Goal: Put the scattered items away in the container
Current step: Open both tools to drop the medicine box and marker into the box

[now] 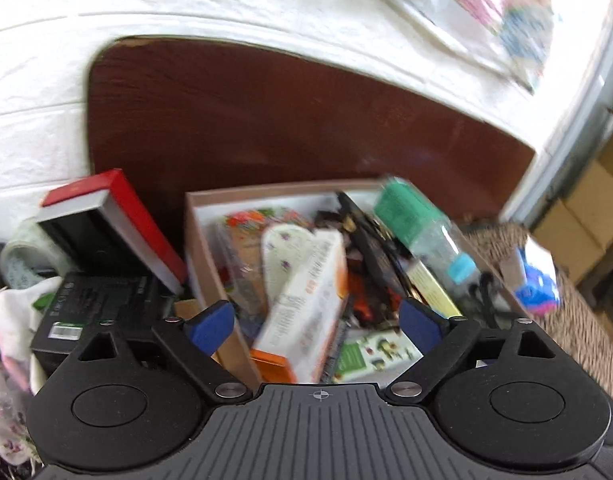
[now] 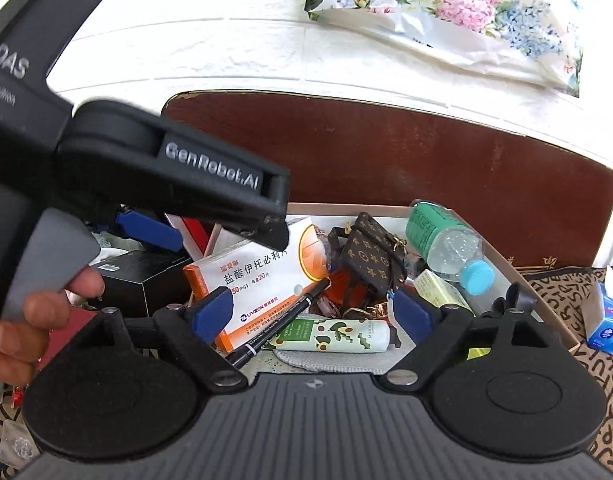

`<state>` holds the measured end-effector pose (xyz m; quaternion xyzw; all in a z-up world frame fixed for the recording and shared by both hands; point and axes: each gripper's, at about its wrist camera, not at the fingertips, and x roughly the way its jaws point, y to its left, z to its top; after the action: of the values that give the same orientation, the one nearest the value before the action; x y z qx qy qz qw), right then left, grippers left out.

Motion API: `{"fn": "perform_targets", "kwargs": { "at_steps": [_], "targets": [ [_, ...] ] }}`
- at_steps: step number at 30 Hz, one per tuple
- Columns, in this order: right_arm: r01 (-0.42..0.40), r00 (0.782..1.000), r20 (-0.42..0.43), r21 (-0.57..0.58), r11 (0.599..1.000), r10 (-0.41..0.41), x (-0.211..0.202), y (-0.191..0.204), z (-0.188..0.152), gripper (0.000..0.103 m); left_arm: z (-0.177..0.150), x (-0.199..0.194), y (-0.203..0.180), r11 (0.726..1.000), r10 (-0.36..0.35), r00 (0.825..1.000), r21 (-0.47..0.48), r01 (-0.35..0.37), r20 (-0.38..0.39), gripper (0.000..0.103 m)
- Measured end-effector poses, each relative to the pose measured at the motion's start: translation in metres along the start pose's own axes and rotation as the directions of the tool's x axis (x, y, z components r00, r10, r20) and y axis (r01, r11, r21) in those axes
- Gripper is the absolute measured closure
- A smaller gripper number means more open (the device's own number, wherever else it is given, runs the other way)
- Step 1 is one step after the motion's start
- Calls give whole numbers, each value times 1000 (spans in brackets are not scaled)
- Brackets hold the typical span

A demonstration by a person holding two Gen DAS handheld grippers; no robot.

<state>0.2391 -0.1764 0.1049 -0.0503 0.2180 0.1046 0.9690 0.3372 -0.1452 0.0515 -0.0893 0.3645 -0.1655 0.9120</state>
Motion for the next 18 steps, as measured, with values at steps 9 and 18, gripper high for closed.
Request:
{"fn": "perform_targets", "kwargs": {
  "at_steps": [9, 18],
  "targets": [
    [26, 1000, -10, 20, 999, -26, -2, -15, -8, 13, -14, 23, 1, 971, -222, 969, -109, 211, -107, 9],
    [31, 999, -13, 12, 999, -31, -5, -9, -10, 13, -11, -10, 22, 991, -78, 997, -108, 78, 8, 6]
  ]
}}
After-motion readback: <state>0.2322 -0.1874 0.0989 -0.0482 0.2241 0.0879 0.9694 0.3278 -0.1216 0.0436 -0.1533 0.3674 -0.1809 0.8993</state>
